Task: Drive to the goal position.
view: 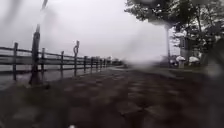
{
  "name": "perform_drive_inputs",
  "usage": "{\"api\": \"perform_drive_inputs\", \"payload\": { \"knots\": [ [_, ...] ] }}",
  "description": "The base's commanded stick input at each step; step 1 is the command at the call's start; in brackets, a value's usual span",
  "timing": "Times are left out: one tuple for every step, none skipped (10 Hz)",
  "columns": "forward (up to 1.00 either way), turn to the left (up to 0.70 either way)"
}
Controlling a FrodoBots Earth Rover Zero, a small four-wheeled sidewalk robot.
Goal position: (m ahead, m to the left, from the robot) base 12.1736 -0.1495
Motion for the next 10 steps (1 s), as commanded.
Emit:
{"api": "perform_drive_inputs", "payload": {
  "knots": [
    [1.0,0.0],
    [1.0,0.0],
    [1.0,0.0],
    [1.0,0.0],
    [1.0,0.0],
    [1.0,0.0],
    [1.0,0.0],
    [1.0,0.0],
    [1.0,0.0],
    [1.0,0.0]
  ]
}}
